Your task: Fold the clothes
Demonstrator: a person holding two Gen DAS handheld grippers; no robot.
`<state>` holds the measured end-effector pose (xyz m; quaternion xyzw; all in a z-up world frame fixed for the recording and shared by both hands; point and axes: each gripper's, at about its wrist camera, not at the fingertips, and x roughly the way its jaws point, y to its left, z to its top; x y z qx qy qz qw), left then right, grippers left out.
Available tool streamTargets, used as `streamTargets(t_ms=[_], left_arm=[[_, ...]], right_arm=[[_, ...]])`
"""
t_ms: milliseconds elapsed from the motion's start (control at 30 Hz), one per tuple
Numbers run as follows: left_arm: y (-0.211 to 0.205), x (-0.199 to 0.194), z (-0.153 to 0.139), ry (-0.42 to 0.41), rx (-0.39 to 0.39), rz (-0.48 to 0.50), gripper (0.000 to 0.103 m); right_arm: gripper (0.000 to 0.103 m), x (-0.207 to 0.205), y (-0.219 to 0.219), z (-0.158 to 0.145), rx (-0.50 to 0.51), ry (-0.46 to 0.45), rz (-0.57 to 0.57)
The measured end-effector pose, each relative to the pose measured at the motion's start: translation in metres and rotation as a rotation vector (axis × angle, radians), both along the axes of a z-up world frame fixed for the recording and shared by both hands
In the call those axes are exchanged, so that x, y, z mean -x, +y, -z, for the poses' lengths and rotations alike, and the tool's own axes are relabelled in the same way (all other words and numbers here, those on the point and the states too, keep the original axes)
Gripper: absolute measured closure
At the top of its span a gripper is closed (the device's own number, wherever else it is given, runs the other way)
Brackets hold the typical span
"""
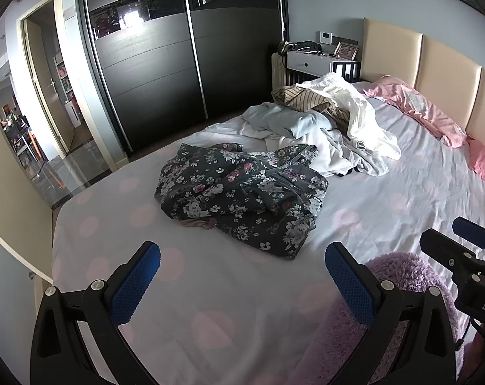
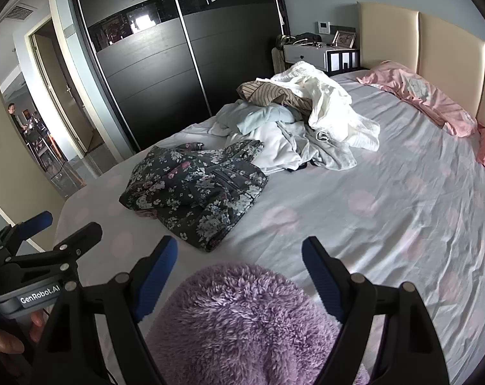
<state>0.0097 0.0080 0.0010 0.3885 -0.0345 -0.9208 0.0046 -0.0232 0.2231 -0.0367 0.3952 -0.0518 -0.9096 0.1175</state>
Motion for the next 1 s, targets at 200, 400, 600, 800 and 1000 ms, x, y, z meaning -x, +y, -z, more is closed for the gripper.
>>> streamTargets(t_ms=[200,400,600,800,1000], left_arm=[[0.001,0.002,0.003,-0.005,0.003,0.001,0.0],[0.0,0.007,0.005,-0.012,-0.001,0.001,0.0],[-0.004,0.021,0.01,-0.026,-0.012,0.006,0.0],[-0.015,0.057,0.018,-0.03,-0.025,0.01,0.0],[-0.022,0.112,0.045,-0.09,-0.049,0.033,0.046]], right_arm=[[0.023,0.002,-0.002,0.002,-0.003,-0.004,-0.007],[0.023,0.006,-0.004,0.004,-0.004,-0.011,-0.013],[0.023,0.018,-0.007,0.002,-0.017,-0.019,-0.034],[0.034,0.053,-0.007,0.001,-0.017,-0.052,-0.108],[0.062,0.113,-0.014,0.022,-0.041,-0.135,-0.17]])
